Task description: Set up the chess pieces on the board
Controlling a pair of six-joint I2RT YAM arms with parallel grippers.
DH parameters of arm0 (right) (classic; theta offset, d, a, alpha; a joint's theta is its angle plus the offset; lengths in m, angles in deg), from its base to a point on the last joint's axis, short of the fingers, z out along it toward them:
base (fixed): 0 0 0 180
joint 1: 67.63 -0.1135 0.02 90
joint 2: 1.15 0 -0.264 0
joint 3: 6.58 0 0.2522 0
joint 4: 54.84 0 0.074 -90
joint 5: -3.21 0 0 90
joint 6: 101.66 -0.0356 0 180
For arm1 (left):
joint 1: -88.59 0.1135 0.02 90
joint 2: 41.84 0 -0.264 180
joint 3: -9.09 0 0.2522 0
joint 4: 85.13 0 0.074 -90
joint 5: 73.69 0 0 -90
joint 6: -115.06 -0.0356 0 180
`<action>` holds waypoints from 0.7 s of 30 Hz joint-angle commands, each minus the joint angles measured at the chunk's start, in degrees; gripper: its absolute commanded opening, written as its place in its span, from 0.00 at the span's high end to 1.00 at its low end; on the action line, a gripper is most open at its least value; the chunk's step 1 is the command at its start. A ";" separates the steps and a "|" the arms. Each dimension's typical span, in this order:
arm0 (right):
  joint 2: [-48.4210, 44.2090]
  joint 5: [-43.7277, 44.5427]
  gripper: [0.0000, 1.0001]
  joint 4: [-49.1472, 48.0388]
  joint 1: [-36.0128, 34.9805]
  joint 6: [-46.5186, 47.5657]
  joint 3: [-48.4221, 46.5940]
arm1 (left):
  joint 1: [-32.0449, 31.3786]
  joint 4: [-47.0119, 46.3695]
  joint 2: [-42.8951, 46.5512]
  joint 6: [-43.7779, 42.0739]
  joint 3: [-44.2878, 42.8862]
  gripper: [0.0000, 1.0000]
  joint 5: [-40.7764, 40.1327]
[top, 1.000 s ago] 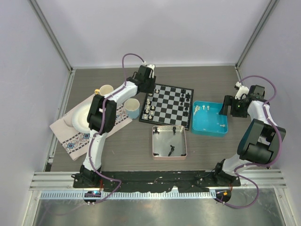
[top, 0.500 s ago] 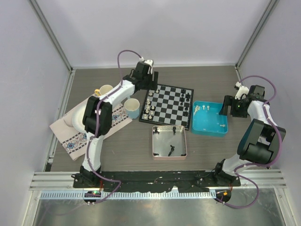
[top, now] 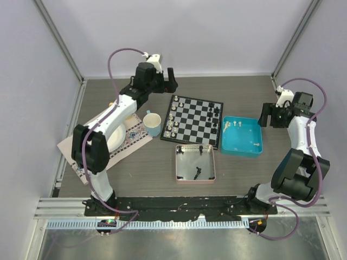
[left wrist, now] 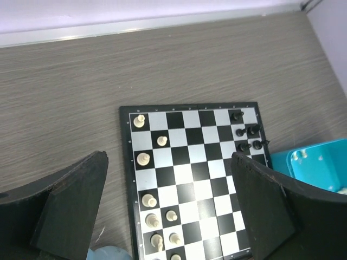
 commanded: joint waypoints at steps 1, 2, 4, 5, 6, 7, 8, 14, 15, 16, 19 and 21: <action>-3.33 -0.98 0.15 0.65 0.06 2.70 -5.76 | 4.03 -8.24 6.58 4.78 5.25 0.00 3.78; -3.94 -2.03 0.15 0.83 0.06 2.88 -6.29 | 4.83 -9.48 7.38 6.01 6.67 0.00 5.70; -4.91 -3.87 0.15 0.57 0.06 3.49 -7.35 | 7.63 -13.07 9.39 10.39 10.17 0.00 8.08; -5.96 -4.84 0.15 0.39 0.06 3.49 -7.53 | 8.52 -14.23 10.10 12.16 11.24 0.00 9.66; -6.49 -7.02 0.15 0.13 0.06 3.49 -7.96 | 9.49 -15.37 10.63 13.48 12.12 0.01 12.28; -6.76 -8.00 0.15 -0.22 0.06 3.41 -8.31 | 10.98 -17.03 11.59 15.32 13.09 0.00 13.96; -6.85 -8.97 0.15 -0.40 0.06 2.71 -8.67 | 11.51 -17.57 12.12 15.60 14.49 0.00 15.20; -0.80 -22.76 0.14 4.85 -0.21 1.01 -12.26 | 12.22 -13.19 16.34 9.82 15.47 0.00 17.76; 0.69 -24.00 0.14 5.83 -0.38 0.60 -12.71 | 12.22 -11.18 16.87 9.11 15.30 0.00 17.76; 0.71 -23.66 0.14 4.97 -1.25 -0.02 -12.10 | 12.22 -10.81 17.49 8.06 15.29 0.01 17.58; -2.44 -20.15 0.15 -2.04 -3.36 -3.36 -7.10 | 12.22 -7.03 21.35 3.66 17.66 0.00 12.96; -3.42 -19.00 0.16 -3.74 -5.56 -5.54 -5.34 | 12.22 -7.29 24.85 0.60 20.20 0.01 9.78</action>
